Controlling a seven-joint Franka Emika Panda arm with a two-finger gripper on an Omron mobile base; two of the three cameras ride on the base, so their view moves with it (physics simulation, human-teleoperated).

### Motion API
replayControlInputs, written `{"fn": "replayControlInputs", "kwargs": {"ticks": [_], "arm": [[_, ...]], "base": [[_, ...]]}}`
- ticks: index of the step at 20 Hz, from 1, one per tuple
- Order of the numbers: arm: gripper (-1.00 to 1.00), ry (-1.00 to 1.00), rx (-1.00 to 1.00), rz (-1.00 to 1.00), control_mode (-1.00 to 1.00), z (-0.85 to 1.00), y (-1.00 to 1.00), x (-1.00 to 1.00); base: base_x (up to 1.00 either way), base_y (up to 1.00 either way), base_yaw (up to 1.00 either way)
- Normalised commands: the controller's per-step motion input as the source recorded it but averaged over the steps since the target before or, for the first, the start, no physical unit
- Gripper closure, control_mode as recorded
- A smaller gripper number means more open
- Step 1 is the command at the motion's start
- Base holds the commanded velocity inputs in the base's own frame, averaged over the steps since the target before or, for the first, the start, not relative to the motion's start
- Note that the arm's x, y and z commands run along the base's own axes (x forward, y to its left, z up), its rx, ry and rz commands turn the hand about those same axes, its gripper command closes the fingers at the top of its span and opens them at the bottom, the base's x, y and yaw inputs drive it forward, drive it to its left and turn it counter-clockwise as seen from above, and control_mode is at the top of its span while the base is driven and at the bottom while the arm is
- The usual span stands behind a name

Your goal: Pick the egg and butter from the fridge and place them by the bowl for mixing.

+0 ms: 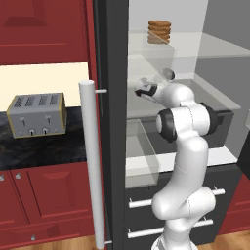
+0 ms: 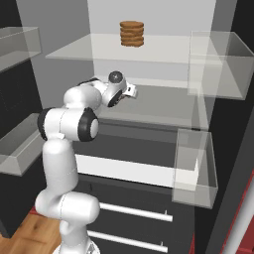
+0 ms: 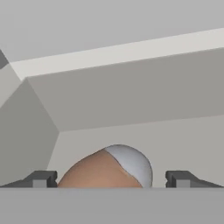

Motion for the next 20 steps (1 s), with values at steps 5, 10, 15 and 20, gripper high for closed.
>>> {"fn": "replayControlInputs", "kwargs": {"ticks": [5, 10, 15, 20], "arm": [[1.0, 0.0, 0.0, 0.0, -1.0, 0.0, 0.02, 0.0], [1.0, -0.03, 0.0, 0.0, -1.0, 0.0, 0.0, -0.02], [1.0, -0.14, -0.04, 0.0, -1.0, 0.12, 0.01, -0.1], [1.0, -0.22, -0.02, 0.01, -1.0, 0.62, 0.12, -0.86]], "base": [[0.0, 0.0, 0.0], [0.0, 0.0, 0.0], [0.0, 0.0, 0.0], [0.0, 0.0, 0.0]]}}
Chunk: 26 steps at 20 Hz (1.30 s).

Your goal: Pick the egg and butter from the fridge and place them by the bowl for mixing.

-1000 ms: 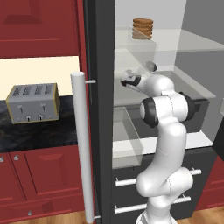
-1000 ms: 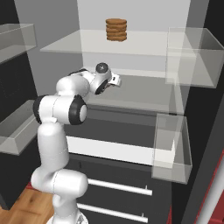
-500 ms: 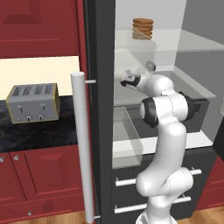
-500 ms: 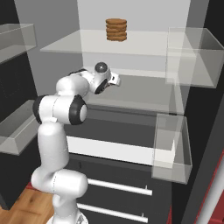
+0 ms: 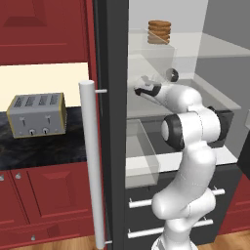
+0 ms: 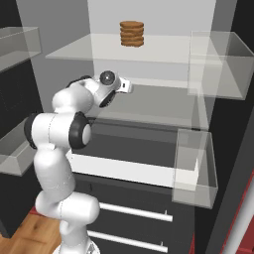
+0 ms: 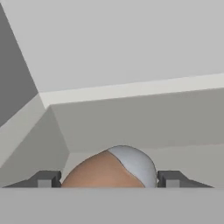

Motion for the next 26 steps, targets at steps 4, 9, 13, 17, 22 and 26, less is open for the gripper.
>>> {"fn": "replayControlInputs", "kwargs": {"ticks": [4, 9, 13, 17, 22, 26], "arm": [[1.0, -0.08, 0.0, 0.0, -1.0, 0.53, 0.16, -1.0], [1.0, 0.03, 0.0, -0.02, -1.0, 0.44, 0.05, -1.0], [1.0, 0.28, 0.07, -0.14, -1.0, 0.79, 0.0, -1.0], [1.0, 0.39, 0.16, -0.17, -1.0, 0.83, 0.0, -1.0], [1.0, 0.25, 0.03, -0.16, -1.0, 0.26, 0.0, -1.0], [1.0, -0.2, 0.0, -0.16, -1.0, 0.51, 0.0, -1.0]], "base": [[0.0, 0.0, 0.0], [0.0, 0.0, 0.0], [0.0, 0.0, 0.0], [0.0, 0.0, 0.0], [0.0, 0.0, 0.0], [0.0, 0.0, 0.0]]}}
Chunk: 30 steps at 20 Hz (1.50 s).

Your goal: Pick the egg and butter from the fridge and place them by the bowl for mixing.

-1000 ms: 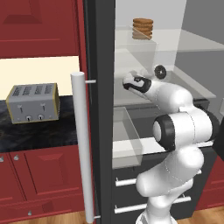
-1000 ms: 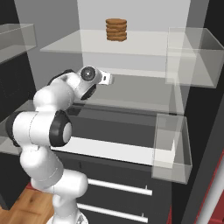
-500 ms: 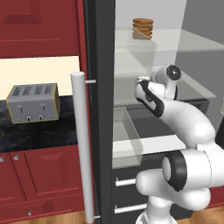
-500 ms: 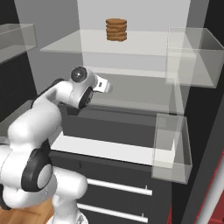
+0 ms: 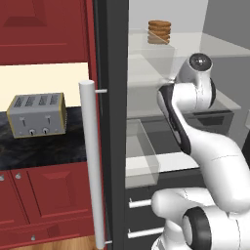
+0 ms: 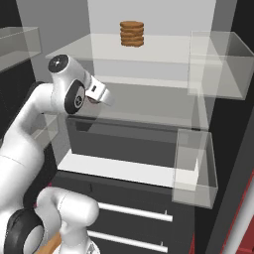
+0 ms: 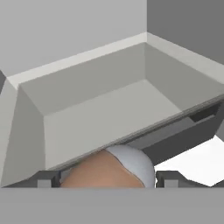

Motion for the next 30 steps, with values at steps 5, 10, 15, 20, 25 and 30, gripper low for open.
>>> {"fn": "replayControlInputs", "kwargs": {"ticks": [5, 10, 15, 20, 25, 30], "arm": [[1.0, -0.08, 0.0, -0.01, -1.0, 0.12, 0.02, -0.44], [1.0, 0.0, 0.0, 0.0, 1.0, 0.0, 0.0, 0.0], [1.0, 0.0, 0.0, 0.0, 1.0, 0.0, 0.0, 0.0], [1.0, 0.0, 0.0, 0.0, 1.0, 0.0, 0.0, 0.0], [1.0, 0.0, 0.0, 0.0, 1.0, 0.0, 0.0, 0.0], [1.0, 0.0, 0.0, 0.0, 1.0, 0.0, 0.0, 0.0]], "base": [[0.0, 0.0, 0.0], [-1.0, 0.12, -0.02], [-1.0, 0.0, -0.33], [-1.0, -0.17, -0.59], [-0.85, -0.93, -0.5], [-0.21, -1.0, -0.53]]}}
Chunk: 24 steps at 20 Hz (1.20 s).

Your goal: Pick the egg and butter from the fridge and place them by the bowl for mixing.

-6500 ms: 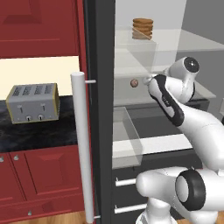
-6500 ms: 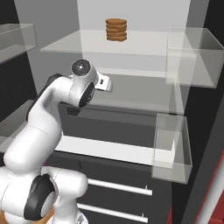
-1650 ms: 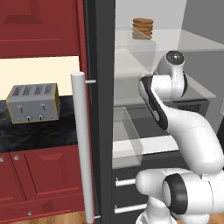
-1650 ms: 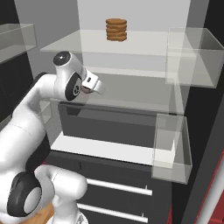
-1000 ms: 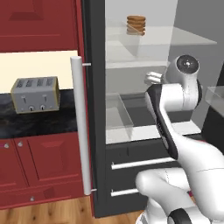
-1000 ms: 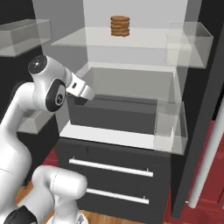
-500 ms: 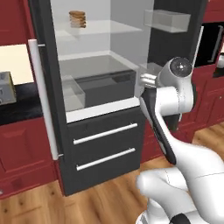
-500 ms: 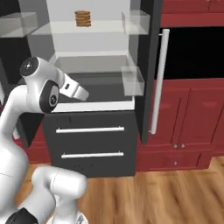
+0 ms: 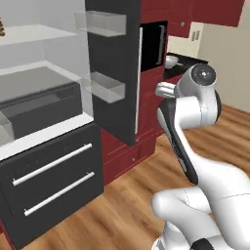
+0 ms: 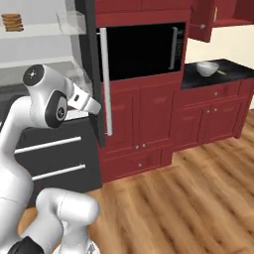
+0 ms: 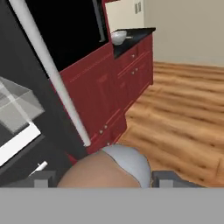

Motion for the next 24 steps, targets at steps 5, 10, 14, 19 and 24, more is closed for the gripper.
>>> {"fn": "replayControlInputs", "kwargs": {"ticks": [5, 10, 14, 19, 24], "arm": [[1.0, 0.0, 0.0, 0.0, 1.0, 0.0, 0.0, 0.0], [1.0, 0.0, 0.0, 0.0, 1.0, 0.0, 0.0, 0.0], [1.0, 0.0, 0.0, 0.0, 1.0, 0.0, 0.0, 0.0], [1.0, 0.0, 0.0, 0.0, 1.0, 0.0, 0.0, 0.0], [1.0, 0.0, 0.0, 0.0, 1.0, 0.0, 0.0, 0.0]], "base": [[0.41, -1.0, -0.39], [1.0, -0.97, -0.06], [1.0, -1.0, 0.0], [1.0, -0.99, 0.0], [1.0, -0.93, 0.02]]}}
